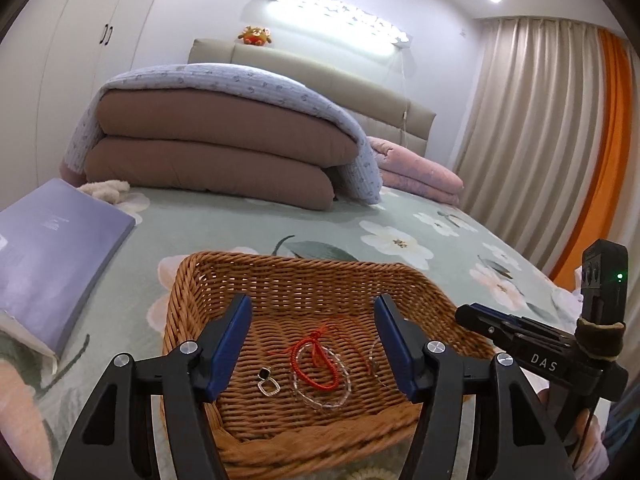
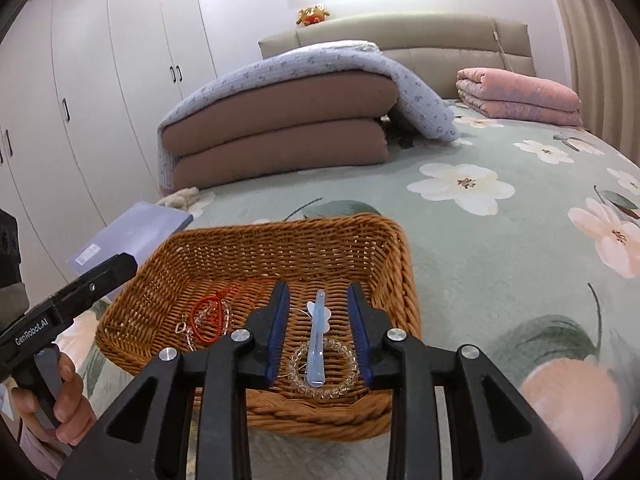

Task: Organize jewelry
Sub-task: 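Lower the red cord and blue clip into the basket and open both tools, then grasp the silver key-shaped hair clip with the left tool while the right tool grasps the butterfly charm bracelet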

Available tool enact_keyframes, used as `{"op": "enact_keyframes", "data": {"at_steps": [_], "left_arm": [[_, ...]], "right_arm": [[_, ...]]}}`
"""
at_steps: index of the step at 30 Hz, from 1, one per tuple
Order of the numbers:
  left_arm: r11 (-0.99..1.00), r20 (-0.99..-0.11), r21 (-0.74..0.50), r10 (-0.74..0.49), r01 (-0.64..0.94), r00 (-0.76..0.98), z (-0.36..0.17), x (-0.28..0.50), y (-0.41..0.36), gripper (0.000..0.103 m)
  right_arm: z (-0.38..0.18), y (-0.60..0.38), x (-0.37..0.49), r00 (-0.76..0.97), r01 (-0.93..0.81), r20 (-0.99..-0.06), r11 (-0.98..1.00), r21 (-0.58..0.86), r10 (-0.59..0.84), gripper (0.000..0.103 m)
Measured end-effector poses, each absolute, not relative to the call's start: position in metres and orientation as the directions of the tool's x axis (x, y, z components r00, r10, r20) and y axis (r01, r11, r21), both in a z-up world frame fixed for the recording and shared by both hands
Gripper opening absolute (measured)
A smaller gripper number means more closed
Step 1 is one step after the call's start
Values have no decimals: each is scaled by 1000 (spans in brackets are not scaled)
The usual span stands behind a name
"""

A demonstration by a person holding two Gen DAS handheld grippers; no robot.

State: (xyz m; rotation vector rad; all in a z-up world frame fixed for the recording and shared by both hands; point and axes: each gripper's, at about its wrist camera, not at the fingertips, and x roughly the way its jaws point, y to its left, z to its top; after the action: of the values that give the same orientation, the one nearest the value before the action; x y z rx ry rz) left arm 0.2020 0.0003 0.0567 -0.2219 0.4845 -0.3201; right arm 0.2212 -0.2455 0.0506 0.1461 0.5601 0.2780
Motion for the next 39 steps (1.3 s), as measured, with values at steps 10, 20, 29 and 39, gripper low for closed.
{"op": "enact_keyframes", "data": {"at_steps": [10, 20, 29, 39], "left_arm": [[915, -395, -267, -391, 304, 831, 84, 101, 20, 65], [912, -603, -263, -409, 314, 685, 15, 60, 24, 65], [922, -680, -193, -373, 336, 631, -7, 52, 19, 65], [939, -748, -36, -252, 343, 614, -22, 67, -7, 65]], "right_arm": [[63, -271, 131, 830, -214, -473, 951, 221, 297, 33], [13, -283, 43, 734, -196, -619, 960, 200, 279, 33], [-16, -273, 33, 673, -194, -682, 958, 211, 286, 33], [-25, -256, 37, 661, -168, -720, 976, 136, 214, 33]]}}
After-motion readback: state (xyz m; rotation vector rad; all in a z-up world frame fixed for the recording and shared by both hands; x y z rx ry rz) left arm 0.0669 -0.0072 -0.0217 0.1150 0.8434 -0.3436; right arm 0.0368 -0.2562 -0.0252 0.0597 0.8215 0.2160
